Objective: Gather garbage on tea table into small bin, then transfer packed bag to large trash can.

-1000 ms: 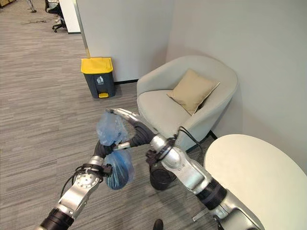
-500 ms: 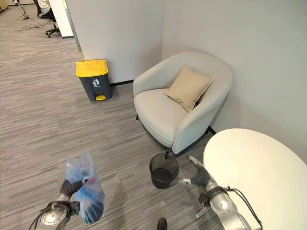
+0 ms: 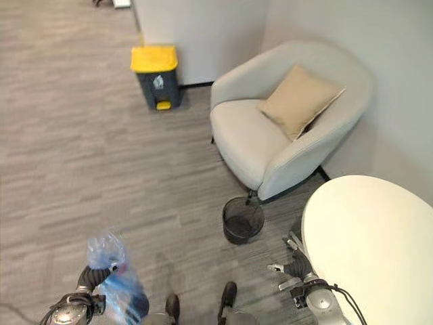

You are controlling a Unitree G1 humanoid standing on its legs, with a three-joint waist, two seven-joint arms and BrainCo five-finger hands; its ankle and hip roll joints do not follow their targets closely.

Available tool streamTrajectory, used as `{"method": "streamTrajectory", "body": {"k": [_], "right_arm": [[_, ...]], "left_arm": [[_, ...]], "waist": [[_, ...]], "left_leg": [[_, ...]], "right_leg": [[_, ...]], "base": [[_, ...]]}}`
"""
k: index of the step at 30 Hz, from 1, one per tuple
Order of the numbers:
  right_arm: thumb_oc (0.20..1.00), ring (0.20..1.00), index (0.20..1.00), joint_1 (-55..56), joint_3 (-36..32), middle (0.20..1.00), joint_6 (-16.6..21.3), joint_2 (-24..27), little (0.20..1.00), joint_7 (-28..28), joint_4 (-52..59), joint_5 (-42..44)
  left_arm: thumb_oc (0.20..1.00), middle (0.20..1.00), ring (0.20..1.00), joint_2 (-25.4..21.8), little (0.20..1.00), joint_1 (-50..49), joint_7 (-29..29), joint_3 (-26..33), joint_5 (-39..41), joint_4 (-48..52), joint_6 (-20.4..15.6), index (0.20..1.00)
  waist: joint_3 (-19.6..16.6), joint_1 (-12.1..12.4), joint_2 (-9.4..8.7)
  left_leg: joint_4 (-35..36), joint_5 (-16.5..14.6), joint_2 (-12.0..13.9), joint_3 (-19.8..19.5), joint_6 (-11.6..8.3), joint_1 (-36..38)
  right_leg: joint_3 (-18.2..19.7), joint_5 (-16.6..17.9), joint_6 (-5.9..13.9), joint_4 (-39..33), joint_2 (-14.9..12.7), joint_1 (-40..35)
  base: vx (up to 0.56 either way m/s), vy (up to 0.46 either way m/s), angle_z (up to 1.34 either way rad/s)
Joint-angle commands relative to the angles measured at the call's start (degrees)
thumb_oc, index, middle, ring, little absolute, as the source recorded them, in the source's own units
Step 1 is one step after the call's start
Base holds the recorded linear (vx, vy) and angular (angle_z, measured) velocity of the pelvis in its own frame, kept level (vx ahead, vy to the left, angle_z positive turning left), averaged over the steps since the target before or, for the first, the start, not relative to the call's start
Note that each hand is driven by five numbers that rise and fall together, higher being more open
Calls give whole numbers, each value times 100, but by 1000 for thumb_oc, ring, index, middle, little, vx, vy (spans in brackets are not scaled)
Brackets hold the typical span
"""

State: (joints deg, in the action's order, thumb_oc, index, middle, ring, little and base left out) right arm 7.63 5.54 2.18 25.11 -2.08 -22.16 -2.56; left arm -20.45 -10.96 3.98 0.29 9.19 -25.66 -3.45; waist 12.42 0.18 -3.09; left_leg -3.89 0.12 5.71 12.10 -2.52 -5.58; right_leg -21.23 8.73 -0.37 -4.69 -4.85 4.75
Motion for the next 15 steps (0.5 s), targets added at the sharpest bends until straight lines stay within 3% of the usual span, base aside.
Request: {"method": "streamTrajectory", "body": {"k": [1,6,9,10,12,13,15], "right_arm": [[1000,1000,1000,-158,-156,1000,166,82,1000,-192,51,67],[1000,1000,1000,-303,-69,1000,105,-69,1000,-252,-81,64],[1000,1000,1000,-363,-54,1000,101,-187,1000,-264,-78,64],[1000,1000,1000,-373,-61,1000,111,-232,1000,-271,-91,86],[1000,1000,1000,-378,-68,1000,124,-257,1000,-284,-69,105],[1000,1000,1000,-379,-52,1000,132,-281,1000,-291,-36,121],[1000,1000,1000,-428,-26,1000,160,-252,1000,-303,-53,183]], "left_arm": [[200,200,200,-294,200,121,1,233,197,133,-324,200],[200,200,200,-346,200,143,35,220,175,174,-323,200],[200,200,200,-457,200,203,37,236,140,263,-318,200],[200,200,200,-516,200,249,44,236,124,284,-321,200],[200,200,200,-582,200,298,47,215,103,310,-329,200],[200,200,200,-620,200,365,52,163,103,334,-339,200],[200,200,200,-635,200,428,53,142,94,311,-356,200]], "waist": [[-328,-74,-40],[-289,-3,-108],[-215,42,-124],[-171,40,-144],[-137,13,-148],[-71,-87,-115],[-31,-134,-78]], "left_leg": [[-367,-404,14,431,-128,-122],[-428,-623,-168,317,59,-187],[-383,-745,-333,180,216,-157],[-391,-644,-385,204,294,-218],[-397,-672,-439,115,327,-209],[-334,-710,-531,-47,382,-104],[-255,-767,-596,-124,422,27]], "right_leg": [[46,-1265,661,383,-311,-576],[85,-1325,797,655,-540,-527],[235,-1386,864,1345,-768,-259],[274,-1298,837,1565,-826,-112],[460,-1278,844,1842,-784,42],[937,-1295,797,2244,-512,429],[1071,-1207,752,2190,-419,687]], "base": [[178,102,63],[126,204,19],[70,211,-4],[-1,129,3],[73,119,22],[210,162,36],[218,92,41]]}}
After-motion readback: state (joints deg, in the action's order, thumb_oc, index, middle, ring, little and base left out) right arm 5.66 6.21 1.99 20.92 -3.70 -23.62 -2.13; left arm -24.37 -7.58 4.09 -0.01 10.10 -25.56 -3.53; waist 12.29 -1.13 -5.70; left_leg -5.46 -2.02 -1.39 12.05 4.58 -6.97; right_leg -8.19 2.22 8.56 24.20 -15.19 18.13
